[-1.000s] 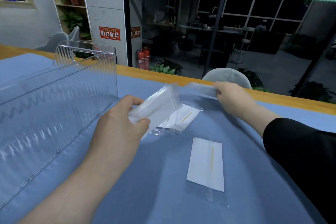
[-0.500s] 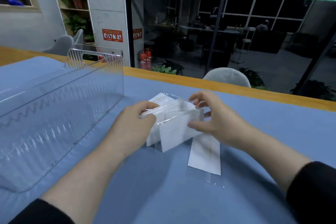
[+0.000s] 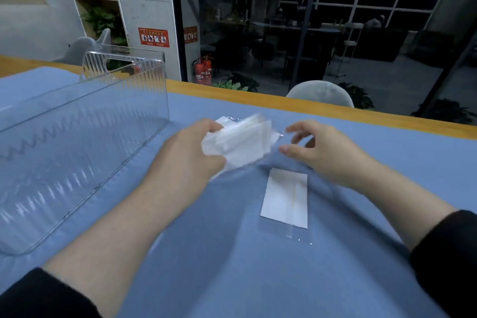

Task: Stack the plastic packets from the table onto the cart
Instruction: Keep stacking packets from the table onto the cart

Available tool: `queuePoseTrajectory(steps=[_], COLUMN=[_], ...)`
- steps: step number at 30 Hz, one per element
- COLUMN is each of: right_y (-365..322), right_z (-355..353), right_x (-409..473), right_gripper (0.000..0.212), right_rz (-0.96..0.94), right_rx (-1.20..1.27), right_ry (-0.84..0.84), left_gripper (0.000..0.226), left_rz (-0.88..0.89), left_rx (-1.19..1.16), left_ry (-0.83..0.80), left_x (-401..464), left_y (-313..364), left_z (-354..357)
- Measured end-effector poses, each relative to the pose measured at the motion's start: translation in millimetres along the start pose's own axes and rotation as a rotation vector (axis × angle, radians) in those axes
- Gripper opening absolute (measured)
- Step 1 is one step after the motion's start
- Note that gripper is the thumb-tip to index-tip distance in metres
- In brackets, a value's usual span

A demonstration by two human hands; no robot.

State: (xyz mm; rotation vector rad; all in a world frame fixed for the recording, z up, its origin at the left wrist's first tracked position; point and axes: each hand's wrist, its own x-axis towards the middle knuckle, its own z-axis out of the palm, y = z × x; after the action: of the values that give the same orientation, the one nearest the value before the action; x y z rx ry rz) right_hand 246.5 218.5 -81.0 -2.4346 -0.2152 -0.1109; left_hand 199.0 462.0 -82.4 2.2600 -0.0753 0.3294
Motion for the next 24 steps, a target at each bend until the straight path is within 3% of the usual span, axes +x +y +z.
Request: queuePoseTrajectory(steps=[2, 4, 7, 12, 15, 20, 24], right_y=[3, 0, -5, -6, -3, -3, -6], right_z=[-14, -17, -14, -12, -11, -6, 14], right_x=[-3, -7, -7, -5, -6, -6, -4], right_gripper=[0.039, 0.04, 0.042, 0.028, 0.015, 0.017, 0.016], right_rz=[0.1, 0.128, 0.112, 0.103, 0.042, -0.103, -0.082], right_rx=[-0.203, -0.254, -0.324, -0.363, -0.253, 0.283, 0.451], right_ry=[-0.153, -0.286, -0.325, -0.338, -0.32, -0.123, 0.019], left_gripper=[0.031, 0.034, 0.041, 0.035, 0.03, 0.028, 0.018], left_rz=[-0.01, -0.048, -0.108, -0.13, -0.147, -0.163, -0.208], left_rx=[-0.001, 0.108, 0.194, 0.104, -0.027, -0.241, -0.327], left_ry=[0.053, -0.009, -0.1, -0.055, -0.024, -0.008, -0.121], left_x=[1, 1, -2, 2, 1, 0, -1], left_y=[-1, -3, -5, -5, -6, -3, -5], left_z=[-7, -9, -5, -6, -6, -6, -1])
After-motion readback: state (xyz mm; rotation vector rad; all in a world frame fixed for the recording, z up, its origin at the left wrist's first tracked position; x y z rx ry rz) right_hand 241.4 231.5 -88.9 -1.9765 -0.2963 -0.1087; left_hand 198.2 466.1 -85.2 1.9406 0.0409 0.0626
